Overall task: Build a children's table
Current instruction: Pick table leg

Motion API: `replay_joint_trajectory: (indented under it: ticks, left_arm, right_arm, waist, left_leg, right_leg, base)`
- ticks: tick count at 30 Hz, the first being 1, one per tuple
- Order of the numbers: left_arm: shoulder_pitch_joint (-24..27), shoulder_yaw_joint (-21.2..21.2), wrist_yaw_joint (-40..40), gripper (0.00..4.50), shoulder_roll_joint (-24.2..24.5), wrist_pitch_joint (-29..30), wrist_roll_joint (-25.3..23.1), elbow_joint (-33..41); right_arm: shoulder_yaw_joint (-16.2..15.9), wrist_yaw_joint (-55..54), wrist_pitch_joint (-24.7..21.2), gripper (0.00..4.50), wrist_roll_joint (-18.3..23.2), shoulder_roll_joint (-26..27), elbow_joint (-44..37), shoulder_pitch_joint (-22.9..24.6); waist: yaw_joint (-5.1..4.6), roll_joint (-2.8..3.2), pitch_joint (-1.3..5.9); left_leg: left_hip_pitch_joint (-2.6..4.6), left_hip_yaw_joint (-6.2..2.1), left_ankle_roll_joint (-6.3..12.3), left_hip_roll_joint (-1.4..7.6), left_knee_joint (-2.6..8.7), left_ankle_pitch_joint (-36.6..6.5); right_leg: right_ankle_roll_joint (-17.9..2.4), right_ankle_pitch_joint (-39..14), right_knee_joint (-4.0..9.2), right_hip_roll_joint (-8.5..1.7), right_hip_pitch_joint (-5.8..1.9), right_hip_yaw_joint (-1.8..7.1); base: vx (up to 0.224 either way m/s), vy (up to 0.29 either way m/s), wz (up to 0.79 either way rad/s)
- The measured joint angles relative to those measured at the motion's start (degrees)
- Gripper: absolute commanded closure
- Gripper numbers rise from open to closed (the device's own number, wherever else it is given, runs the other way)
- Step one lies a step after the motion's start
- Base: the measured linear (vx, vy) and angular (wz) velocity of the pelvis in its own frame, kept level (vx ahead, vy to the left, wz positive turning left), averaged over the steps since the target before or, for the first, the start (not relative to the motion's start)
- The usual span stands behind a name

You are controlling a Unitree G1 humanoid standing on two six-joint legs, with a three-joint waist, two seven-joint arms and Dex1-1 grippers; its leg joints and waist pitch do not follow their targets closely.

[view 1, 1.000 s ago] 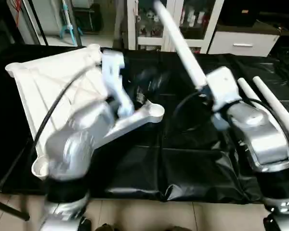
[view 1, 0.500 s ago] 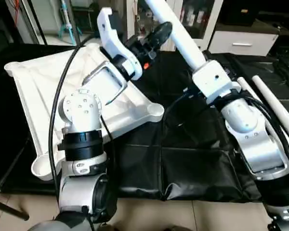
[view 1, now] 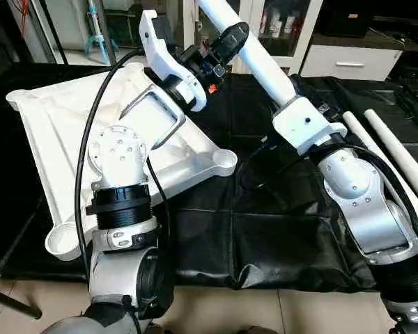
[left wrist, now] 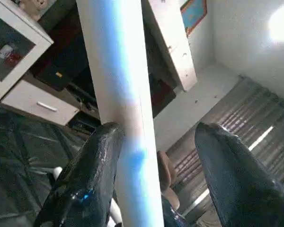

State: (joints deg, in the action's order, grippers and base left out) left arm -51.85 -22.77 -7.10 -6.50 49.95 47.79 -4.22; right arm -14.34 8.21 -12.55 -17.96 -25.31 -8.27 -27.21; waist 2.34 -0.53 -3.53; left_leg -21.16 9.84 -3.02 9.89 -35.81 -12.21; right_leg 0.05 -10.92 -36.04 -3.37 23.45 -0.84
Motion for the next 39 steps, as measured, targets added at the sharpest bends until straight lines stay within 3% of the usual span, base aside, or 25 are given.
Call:
replay_joint_trajectory:
  ticks: [6, 7, 9, 11, 14, 17, 23, 26, 29, 39]
  left_arm:
    - [0.34, 1.81, -0.05, 1.68, 1.29, -0.51, -1.34, 0.00]
    - [0.61, 2.80, -0.27, 1.68, 1.97, -0.79, -2.07, 0.02]
    - [1.37, 4.16, -0.92, 1.68, 3.30, -0.84, -3.18, 0.00]
    - [2.26, 4.58, -1.61, 1.68, 4.09, -0.06, -3.04, 0.00]
    - [4.07, 4.62, -3.95, 1.68, 7.08, 2.12, -1.77, 1.34]
    - [6.38, 3.97, -6.05, 1.68, 9.26, 4.12, 0.22, 3.25]
    - [6.06, 2.78, -7.94, 1.68, 7.91, 8.30, 8.21, 4.85]
    - [6.03, 2.91, -7.67, 1.68, 8.07, 9.66, 8.71, 4.38]
    - [5.42, 3.29, -7.57, 1.68, 7.98, 10.14, 8.72, 4.24]
    - [4.13, 3.82, -6.91, 1.68, 10.28, 10.18, 9.04, 3.99]
  right_arm:
    - [0.34, 0.88, 0.34, 2.69, 0.43, 0.78, 0.39, 0.30]
    - [1.22, 1.81, 0.29, 2.69, 2.50, 1.85, 0.41, 0.55]
    - [2.74, 4.12, -0.17, 2.69, 7.95, 4.71, -0.13, 1.10]
    - [6.15, 7.16, -3.31, 2.69, 16.31, 7.72, -1.55, 1.72]
    - [13.53, 11.87, -10.86, 2.70, 28.66, 9.26, -3.00, 1.74]
    - [18.80, 16.93, -17.78, 2.70, 37.20, 7.95, -2.94, 2.08]
    - [20.03, 34.78, -30.91, 2.70, 54.08, 1.42, -1.04, 6.39]
    - [21.56, 39.61, -37.51, 2.70, 60.24, 0.15, 0.03, 6.93]
    - [23.13, 40.25, -40.74, 2.70, 62.82, -0.26, 0.13, 6.92]
    - [23.80, 39.62, -43.53, 2.70, 65.87, -0.23, 1.81, 4.93]
  waist:
    - [-0.13, 0.00, 0.00]
    - [-0.14, 0.01, 0.00]
    - [-0.28, 0.06, 0.00]
    - [-0.24, 0.15, -0.02]
    - [-0.18, 0.20, 0.00]
    - [0.03, 0.20, 0.01]
    - [1.11, 0.17, 0.01]
    - [1.09, 0.15, 0.01]
    - [1.09, 0.09, -0.01]
    - [1.24, 0.08, -0.01]
  left_leg:
    - [0.01, 0.00, 0.00, 0.00, 0.00, 0.00]
    - [0.01, 0.00, 0.00, 0.01, 0.00, 0.00]
    - [0.01, 0.00, 0.01, 0.01, 0.00, 0.00]
    - [0.00, -0.01, 0.02, 0.01, 0.00, 0.00]
    - [0.03, -0.01, 0.04, 0.00, -0.01, 0.00]
    - [0.04, -0.01, 0.04, 0.01, -0.01, 0.02]
    - [0.05, -0.01, 0.08, 0.00, -0.02, 0.03]
    - [0.08, -0.01, 0.16, 0.00, -0.03, 0.12]
    - [0.09, 0.00, 0.11, 0.02, -0.04, 0.16]
    - [0.02, -0.01, 0.09, 0.00, -0.03, 0.16]
  right_leg:
    - [0.00, 0.00, 0.00, 0.00, 0.00, 0.00]
    - [0.00, 0.00, 0.00, 0.00, 0.00, 0.00]
    - [-0.01, 0.01, 0.00, 0.00, 0.01, 0.00]
    - [-0.02, 0.01, 0.00, 0.00, 0.00, -0.01]
    - [-0.06, 0.04, 0.01, -0.01, -0.02, -0.01]
    - [-0.08, 0.05, 0.01, -0.01, -0.04, -0.03]
    - [-0.14, 0.08, 0.08, -0.04, -0.11, -0.03]
    - [-0.20, 0.14, 0.05, -0.03, -0.10, -0.04]
    - [-0.22, 0.19, 0.05, -0.03, -0.10, -0.05]
    - [-0.20, 0.21, 0.12, -0.03, -0.08, -0.06]
  base:
    - [0.000, 0.000, 0.00]
    - [0.000, 0.000, 0.00]
    - [0.000, 0.000, 0.00]
    - [0.000, 0.000, 0.00]
    - [0.000, 0.000, 0.00]
    - [0.000, 0.000, 0.00]
    - [0.000, 0.000, 0.00]
    - [0.000, 0.000, 0.00]
    - [0.000, 0.000, 0.00]
    - [0.000, 0.000, 0.00]
